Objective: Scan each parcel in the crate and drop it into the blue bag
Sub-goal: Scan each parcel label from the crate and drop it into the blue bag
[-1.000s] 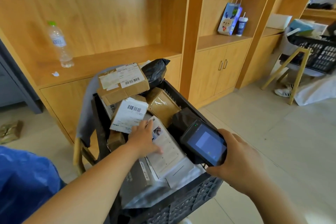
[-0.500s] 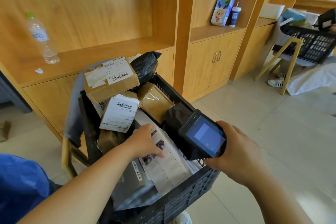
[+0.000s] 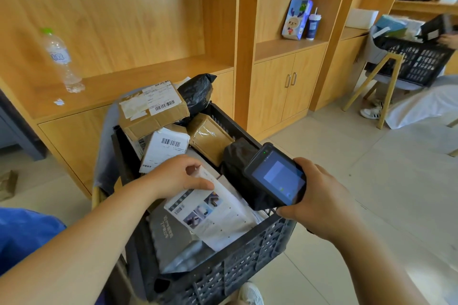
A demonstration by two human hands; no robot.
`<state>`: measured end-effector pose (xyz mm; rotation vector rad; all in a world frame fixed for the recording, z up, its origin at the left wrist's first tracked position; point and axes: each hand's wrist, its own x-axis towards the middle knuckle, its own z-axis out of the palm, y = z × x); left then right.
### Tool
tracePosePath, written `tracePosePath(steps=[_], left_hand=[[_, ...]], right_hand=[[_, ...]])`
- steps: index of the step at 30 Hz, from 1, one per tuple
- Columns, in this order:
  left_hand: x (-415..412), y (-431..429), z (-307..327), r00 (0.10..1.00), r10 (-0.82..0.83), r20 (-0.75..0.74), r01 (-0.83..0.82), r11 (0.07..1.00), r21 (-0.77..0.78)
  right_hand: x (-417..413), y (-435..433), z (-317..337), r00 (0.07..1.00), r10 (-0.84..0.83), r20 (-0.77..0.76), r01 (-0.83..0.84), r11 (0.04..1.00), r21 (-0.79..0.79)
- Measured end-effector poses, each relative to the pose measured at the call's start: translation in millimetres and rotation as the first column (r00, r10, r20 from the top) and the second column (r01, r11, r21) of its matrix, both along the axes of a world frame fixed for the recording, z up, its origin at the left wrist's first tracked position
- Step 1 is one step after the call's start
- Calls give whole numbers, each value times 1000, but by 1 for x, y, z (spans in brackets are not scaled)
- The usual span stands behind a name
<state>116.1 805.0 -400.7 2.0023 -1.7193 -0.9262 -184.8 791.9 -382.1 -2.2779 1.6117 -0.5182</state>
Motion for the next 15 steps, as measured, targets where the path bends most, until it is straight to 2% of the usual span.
tracePosePath(steps=[2,5,8,10,12,15], left_hand=[[-3,9,15,997,5,75,6,989,-147],[-3,21,35,991,71,112,-23,925,-380],[2,32,47,972,84,221,38,866,-499],[4,41,45,953,33,302,134,846,-515],[6,50,32,937,-30,347,191,878,-439],[6,68,5,970,-53,239,121,953,-279]], right_hand=[[1,3,3,1000,10,17,-10,1000,-22],[1,7,8,999,18,40,-15,998,-58],[1,13,10,997,23,75,-17,997,-73],[2,16,10,996,33,89,-27,997,-66],[2,19,9,994,41,99,-36,998,-53],[3,23,6,992,64,110,-59,997,-45]])
